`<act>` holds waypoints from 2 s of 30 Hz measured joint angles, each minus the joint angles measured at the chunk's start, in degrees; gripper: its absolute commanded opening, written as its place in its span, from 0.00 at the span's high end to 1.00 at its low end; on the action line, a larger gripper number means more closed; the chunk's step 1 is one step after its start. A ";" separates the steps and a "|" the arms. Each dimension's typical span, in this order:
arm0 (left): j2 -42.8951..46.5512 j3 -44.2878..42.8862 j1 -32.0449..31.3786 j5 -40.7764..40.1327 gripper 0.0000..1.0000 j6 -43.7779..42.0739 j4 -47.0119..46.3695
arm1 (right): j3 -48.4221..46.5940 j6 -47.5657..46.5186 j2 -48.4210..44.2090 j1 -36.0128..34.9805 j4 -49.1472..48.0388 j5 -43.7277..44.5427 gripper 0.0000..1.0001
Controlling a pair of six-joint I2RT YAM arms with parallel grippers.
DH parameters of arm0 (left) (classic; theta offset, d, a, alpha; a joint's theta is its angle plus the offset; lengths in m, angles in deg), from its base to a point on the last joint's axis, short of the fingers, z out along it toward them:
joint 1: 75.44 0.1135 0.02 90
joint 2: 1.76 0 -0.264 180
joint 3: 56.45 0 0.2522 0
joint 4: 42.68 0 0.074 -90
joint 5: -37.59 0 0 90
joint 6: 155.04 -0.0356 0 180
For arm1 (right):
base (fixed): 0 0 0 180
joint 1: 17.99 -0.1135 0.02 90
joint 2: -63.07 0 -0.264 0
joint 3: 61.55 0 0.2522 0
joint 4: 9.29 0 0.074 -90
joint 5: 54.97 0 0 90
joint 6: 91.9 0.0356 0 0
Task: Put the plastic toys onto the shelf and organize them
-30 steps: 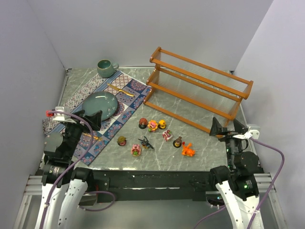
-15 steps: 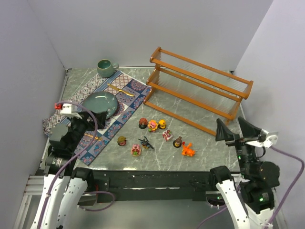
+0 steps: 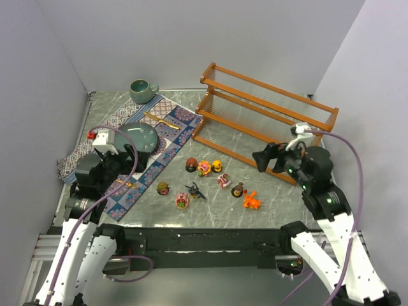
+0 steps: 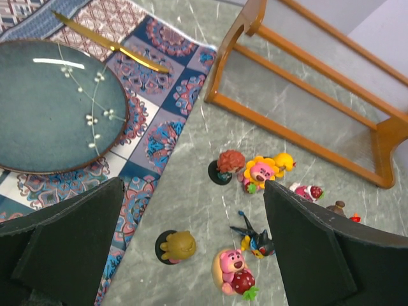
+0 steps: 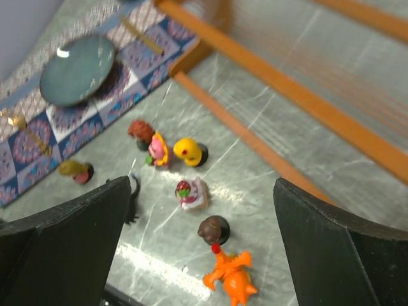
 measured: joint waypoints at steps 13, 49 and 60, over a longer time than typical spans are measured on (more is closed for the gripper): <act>-4.74 0.00 0.00 1.22 0.03 0.00 1.70 | 4.98 0.00 15.98 -25.27 -7.63 8.81 0.00; -3.87 -0.02 0.00 -0.44 0.03 0.04 3.91 | 11.91 -6.23 46.66 -52.43 -34.62 26.97 0.42; -3.85 -0.02 0.00 -0.79 0.03 0.04 4.09 | 11.91 -7.10 50.31 -52.92 -35.26 32.09 0.59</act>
